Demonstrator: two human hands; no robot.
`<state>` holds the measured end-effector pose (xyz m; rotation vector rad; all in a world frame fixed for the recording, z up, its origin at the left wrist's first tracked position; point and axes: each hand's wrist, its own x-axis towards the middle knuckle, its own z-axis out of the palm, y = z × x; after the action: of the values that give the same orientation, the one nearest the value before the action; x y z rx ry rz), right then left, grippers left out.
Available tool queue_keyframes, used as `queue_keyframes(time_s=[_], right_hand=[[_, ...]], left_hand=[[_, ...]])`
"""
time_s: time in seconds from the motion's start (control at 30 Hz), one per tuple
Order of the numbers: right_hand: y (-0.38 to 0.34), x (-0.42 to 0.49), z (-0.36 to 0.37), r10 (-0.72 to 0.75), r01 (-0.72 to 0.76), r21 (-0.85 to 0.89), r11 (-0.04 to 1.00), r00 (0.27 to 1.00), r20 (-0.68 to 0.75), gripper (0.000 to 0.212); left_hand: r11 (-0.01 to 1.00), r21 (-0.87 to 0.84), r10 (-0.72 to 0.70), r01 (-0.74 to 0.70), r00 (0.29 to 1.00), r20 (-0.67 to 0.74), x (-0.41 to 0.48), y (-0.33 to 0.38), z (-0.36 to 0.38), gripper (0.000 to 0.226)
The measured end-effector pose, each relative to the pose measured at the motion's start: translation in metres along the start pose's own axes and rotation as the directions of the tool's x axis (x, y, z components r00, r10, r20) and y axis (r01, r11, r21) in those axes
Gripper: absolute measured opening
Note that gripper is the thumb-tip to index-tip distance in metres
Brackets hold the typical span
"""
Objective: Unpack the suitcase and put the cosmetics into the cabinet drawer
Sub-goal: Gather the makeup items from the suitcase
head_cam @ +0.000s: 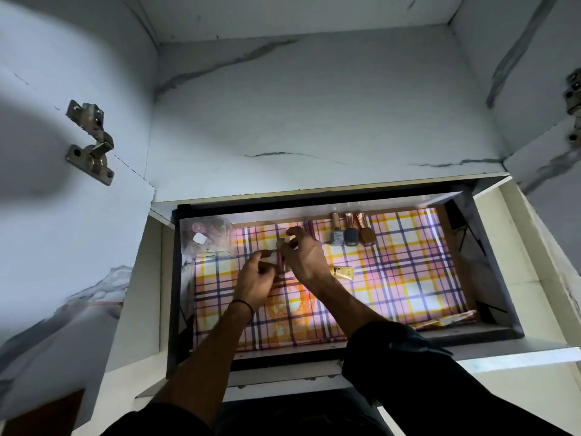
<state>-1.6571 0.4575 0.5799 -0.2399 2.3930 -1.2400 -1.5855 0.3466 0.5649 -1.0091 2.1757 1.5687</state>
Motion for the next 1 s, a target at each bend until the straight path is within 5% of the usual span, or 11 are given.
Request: queue_keyframes(time_s=[0.43, 0.57, 0.77, 1.0], right_hand=[[0.024, -0.018, -0.017, 0.158, -0.124, 0.185, 0.975, 0.971, -0.179, 0.017], [0.026, -0.014, -0.03, 0.166, -0.16, 0.045, 0.986, 0.965, -0.204, 0.025], [0.029, 0.002, -0.025, 0.113, -0.122, -0.249, 0.961, 0.992, -0.049, 0.03], [0.032, 0.002, -0.026, 0.146, -0.148, -0.217, 0.965, 0.989, -0.026, 0.02]], left_hand=[[0.96, 0.256, 0.128, -0.108, 0.99, -0.063, 0.003, 0.015, 0.009, 0.049], [0.95, 0.276, 0.158, -0.144, 0.987, -0.031, 0.008, 0.023, 0.018, 0.051], [0.94, 0.299, 0.168, -0.164, 0.986, 0.01, 0.011, 0.027, 0.022, 0.063], [0.92, 0.316, 0.225, -0.231, 0.973, 0.055, 0.018, 0.032, 0.024, 0.066]])
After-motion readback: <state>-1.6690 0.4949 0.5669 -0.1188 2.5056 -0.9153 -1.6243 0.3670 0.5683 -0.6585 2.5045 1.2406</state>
